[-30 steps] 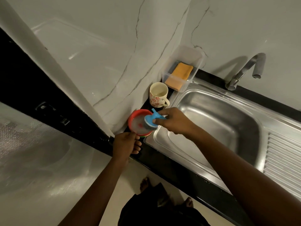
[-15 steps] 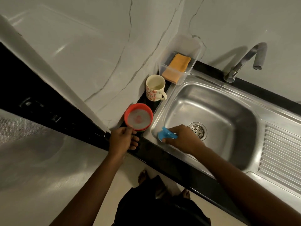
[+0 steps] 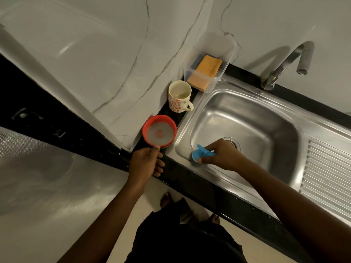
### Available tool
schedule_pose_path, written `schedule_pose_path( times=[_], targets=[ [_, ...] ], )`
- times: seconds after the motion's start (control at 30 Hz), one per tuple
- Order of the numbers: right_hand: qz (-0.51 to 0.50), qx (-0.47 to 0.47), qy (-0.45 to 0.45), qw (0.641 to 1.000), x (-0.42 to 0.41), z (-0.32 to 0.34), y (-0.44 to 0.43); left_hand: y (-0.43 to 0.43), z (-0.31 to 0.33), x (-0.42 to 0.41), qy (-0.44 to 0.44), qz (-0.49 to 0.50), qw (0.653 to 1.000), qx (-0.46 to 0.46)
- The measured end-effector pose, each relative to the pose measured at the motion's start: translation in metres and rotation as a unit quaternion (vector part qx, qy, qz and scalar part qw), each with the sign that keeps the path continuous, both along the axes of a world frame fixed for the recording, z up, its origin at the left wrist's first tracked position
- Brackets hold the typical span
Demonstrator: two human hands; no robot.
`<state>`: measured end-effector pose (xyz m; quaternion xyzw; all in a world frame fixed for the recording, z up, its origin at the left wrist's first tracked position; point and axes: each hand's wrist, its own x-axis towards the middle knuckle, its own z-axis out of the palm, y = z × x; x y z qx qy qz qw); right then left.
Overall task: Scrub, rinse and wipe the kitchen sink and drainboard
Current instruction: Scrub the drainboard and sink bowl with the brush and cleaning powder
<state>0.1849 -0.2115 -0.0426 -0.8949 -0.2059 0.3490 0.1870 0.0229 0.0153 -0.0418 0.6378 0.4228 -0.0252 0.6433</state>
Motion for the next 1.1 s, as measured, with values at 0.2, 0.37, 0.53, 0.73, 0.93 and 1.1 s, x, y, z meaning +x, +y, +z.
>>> schedule_pose_path(
  times=[0.2,0.37,0.53,0.73,0.93,1.1],
  targets=[
    [-0.018,0.088,-0.013,0.996,-0.017,-0.006,0.055,-0.007,0.0,-0.002,0.007,-0.032,0.999,0.012],
    [0.041,-0.007,0.015,0.999,0.002,-0.001,-0.015,-0.003,-0.001,-0.004,0.005,-0.042,0.999,0.019],
    [0.036,-0.018,0.008,0.999,0.008,-0.004,-0.019,-0.009,-0.004,-0.003,0.014,-0.057,0.998,0.013],
    [-0.015,0.06,0.002,0.998,-0.021,-0.009,0.033,-0.019,0.0,0.007,0.01,-0.076,0.997,0.023],
    [0.066,-0.064,0.016,0.996,-0.016,0.028,-0.071,-0.014,0.0,0.005,0.0,-0.077,0.997,0.019],
    [0.006,-0.04,0.002,0.999,-0.023,0.015,-0.073,-0.022,-0.005,0.005,0.009,-0.099,0.995,0.018]
  ],
)
